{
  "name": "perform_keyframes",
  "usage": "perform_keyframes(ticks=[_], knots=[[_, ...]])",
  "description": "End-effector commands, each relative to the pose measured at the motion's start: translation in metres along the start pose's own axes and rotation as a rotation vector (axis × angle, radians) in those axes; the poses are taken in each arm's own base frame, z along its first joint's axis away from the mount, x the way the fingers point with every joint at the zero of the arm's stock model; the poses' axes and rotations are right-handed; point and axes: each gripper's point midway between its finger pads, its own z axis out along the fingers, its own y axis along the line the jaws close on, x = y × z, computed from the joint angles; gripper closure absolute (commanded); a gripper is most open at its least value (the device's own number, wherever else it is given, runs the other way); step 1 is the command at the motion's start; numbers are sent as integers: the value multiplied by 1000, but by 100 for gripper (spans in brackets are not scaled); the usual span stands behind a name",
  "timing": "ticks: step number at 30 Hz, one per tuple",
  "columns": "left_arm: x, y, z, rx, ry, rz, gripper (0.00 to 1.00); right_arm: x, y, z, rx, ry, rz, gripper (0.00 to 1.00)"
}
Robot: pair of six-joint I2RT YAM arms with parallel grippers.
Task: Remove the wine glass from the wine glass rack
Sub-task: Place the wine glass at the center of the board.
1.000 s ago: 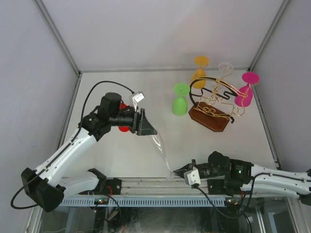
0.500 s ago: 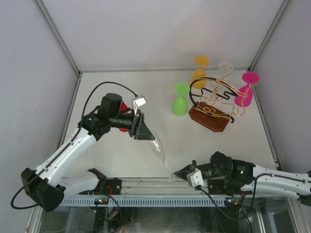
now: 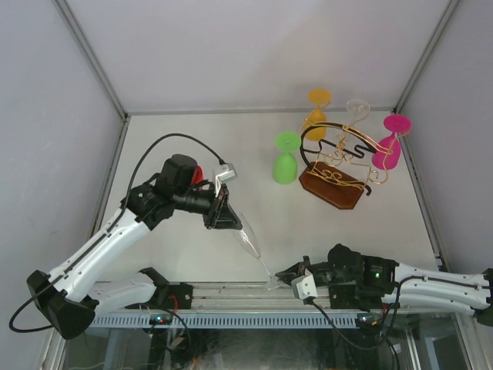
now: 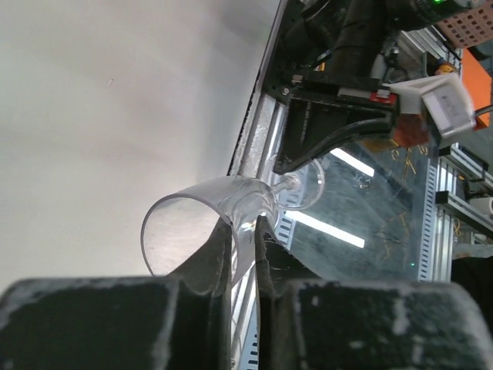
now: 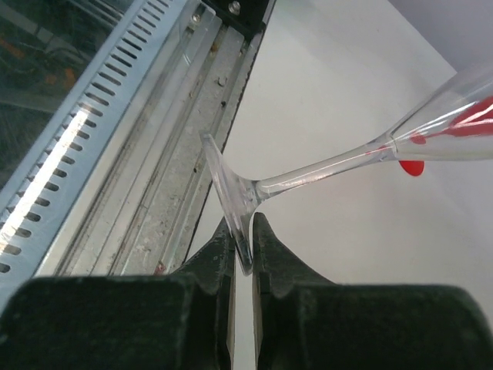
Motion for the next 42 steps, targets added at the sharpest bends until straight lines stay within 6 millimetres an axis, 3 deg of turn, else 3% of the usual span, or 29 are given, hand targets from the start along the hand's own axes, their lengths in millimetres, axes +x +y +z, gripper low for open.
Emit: perform_keyframes(ticks=[1,11,16,19,23,28,33,42], knots=[[5,-46,-12,140,31,54,98,-12,-64,-11,286,16,6,100],[-11,-48,-26,57,-68,96,100,-14,-66,-10,284,16,8,100],[-14,-46,-34,0,-101,98,100,-17,-69,-12,298,6,5,90],[-14,-42,-36,-30,-99,89,100,-17,-69,-12,300,4,12,77],[-17,-37,-38,-75,-98,79,100,-18,-69,-13,302,1,15,68],[-22,-9,-46,-258,-109,41,100,-13,-72,-15,326,26,24,59],[-32,5,-54,-365,-142,17,100,-8,-84,-23,401,59,38,57],[-62,56,-69,-671,-181,-68,100,-24,-107,-44,550,2,64,56]])
